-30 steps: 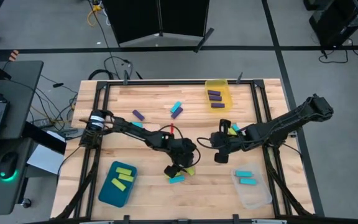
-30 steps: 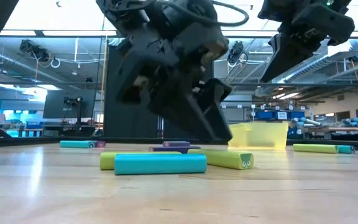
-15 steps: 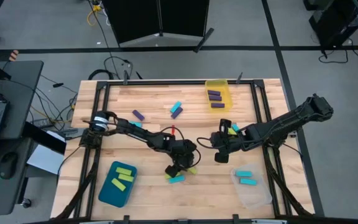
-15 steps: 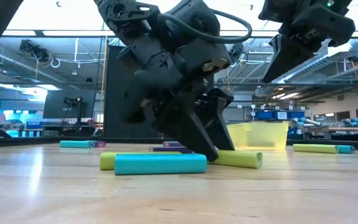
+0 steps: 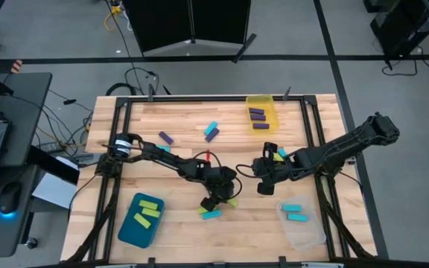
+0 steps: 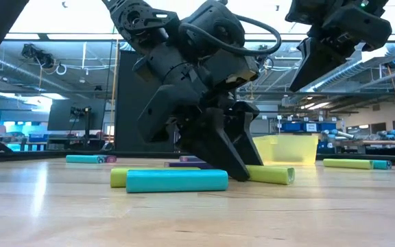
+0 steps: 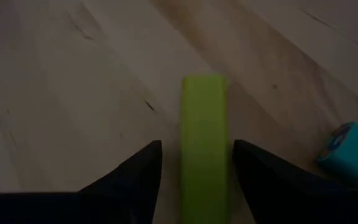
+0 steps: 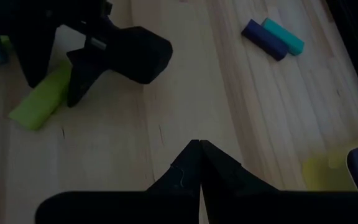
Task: Sort blocks
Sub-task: Put the green block into the blue bin
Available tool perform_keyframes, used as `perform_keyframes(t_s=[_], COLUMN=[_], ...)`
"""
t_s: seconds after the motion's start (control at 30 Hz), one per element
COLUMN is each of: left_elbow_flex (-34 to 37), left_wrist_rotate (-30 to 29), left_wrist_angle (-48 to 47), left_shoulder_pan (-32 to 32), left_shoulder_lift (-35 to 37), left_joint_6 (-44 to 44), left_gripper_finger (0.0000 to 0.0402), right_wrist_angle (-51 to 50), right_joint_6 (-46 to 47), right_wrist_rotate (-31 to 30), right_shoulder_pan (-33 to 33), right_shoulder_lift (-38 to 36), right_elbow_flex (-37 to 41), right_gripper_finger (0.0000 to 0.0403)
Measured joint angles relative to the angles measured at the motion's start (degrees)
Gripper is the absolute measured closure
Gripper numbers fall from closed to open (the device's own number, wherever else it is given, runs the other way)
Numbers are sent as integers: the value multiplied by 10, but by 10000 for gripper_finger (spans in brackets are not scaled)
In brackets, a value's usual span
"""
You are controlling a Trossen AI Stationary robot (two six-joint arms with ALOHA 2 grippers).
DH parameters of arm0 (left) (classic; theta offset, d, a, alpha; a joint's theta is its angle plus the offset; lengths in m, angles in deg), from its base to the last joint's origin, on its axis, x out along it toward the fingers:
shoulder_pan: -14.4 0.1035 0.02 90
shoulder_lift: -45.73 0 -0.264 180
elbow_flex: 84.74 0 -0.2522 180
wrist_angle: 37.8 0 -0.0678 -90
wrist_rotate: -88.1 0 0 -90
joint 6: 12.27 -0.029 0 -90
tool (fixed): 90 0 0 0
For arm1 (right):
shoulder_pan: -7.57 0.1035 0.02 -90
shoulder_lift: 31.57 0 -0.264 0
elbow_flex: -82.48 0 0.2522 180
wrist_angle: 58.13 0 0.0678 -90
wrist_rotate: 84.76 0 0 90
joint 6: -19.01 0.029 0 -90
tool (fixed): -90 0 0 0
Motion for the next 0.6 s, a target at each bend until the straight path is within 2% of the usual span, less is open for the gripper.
perform_keyframes(t_s=[0.1, 0.3, 0.47, 0.6], left_elbow_flex=[0, 0, 0, 3], left_wrist_rotate=[5, 11, -20, -47], left_wrist_angle=[0, 0, -38, -87], left_shoulder_pan=[0, -1, -1, 0], left_shoulder_lift=[-1, -1, 15, 55], left_joint_6=[8, 11, 10, 8], left_gripper_finger=[218, 293, 293, 293], right_wrist_angle=[0, 1, 0, 0], right_joint_6=[0, 0, 0, -31], right_wrist_rotate=[0, 0, 0, 0], right_shoulder_pan=[0, 0, 0, -5], right_shoulder_lift=[0, 0, 0, 0], right_elbow_flex=[0, 0, 0, 0], right_gripper_finger=[388, 389, 389, 390])
